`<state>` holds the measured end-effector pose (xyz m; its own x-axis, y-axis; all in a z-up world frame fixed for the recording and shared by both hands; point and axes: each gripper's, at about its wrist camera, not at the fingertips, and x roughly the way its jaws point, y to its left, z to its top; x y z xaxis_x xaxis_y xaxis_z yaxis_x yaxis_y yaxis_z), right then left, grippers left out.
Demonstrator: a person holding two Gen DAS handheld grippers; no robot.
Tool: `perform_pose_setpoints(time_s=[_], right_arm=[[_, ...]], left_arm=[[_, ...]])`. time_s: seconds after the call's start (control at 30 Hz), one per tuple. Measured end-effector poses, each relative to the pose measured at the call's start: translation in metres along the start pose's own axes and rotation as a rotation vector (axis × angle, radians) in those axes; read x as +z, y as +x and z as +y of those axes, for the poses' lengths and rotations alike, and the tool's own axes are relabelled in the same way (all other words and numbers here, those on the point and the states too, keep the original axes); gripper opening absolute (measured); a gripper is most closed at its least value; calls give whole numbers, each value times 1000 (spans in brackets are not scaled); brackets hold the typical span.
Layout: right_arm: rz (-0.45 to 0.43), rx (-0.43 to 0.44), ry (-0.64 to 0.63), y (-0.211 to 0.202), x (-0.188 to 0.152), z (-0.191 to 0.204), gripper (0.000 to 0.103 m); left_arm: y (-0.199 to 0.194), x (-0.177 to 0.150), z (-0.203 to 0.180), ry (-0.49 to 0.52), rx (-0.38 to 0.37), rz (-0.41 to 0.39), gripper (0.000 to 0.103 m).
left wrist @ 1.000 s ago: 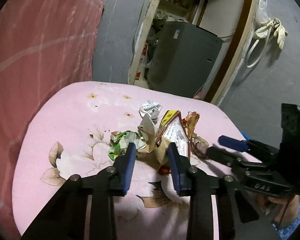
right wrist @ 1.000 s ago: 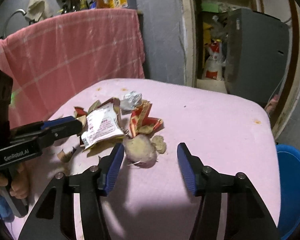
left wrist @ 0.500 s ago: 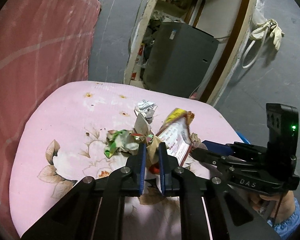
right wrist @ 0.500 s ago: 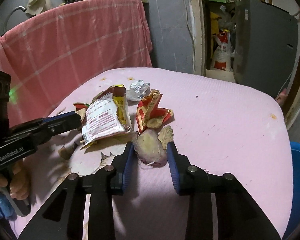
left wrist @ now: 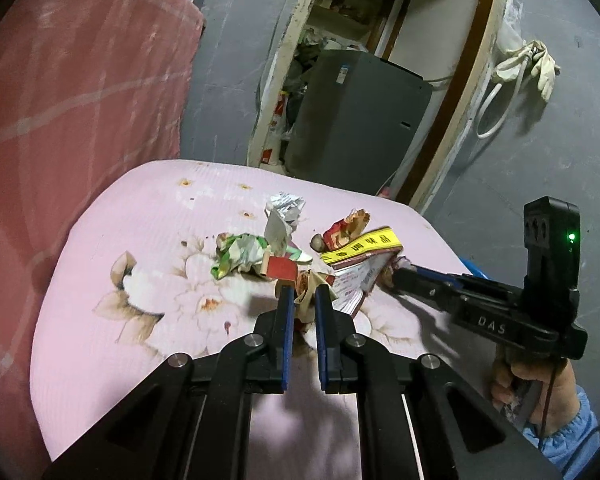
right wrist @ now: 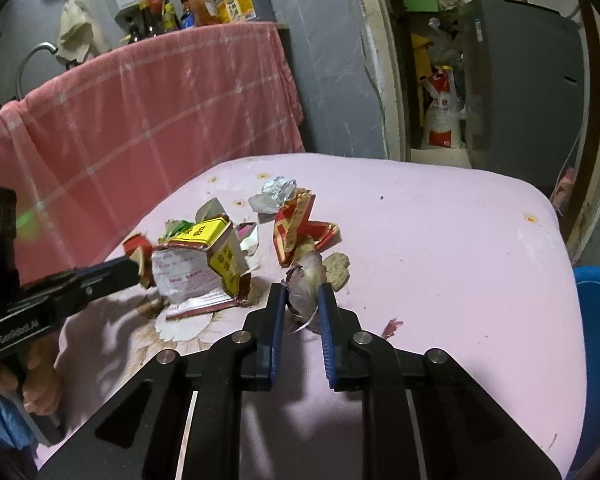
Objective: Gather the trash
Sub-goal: 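Grasp a food scrap with the right gripper while the left gripper grasps a red wrapper, then carry both items over the blue basin and open both grippers to drop them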
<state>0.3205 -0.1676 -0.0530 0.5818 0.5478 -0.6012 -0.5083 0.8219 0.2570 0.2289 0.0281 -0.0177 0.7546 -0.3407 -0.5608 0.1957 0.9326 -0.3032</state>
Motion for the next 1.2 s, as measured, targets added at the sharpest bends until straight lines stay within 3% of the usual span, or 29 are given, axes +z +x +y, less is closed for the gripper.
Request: perform_pose_setpoints(time_s=[0.33, 0.77, 0.97, 1.2], right_arm=[[-84, 3, 49, -23, -9, -10, 13], [-240, 2, -5, -55, -11, 2, 13], [-393, -34, -57, -89, -7, 12, 13], [-592, -138, -118, -147, -3, 19, 13]], left_arm=[[-25, -10, -15, 45, 16, -80, 5], [-40, -9, -41, 96, 45, -198, 5], [-41, 0, -58, 110, 27, -269, 5], [-39, 20, -96, 135, -39, -370, 5]])
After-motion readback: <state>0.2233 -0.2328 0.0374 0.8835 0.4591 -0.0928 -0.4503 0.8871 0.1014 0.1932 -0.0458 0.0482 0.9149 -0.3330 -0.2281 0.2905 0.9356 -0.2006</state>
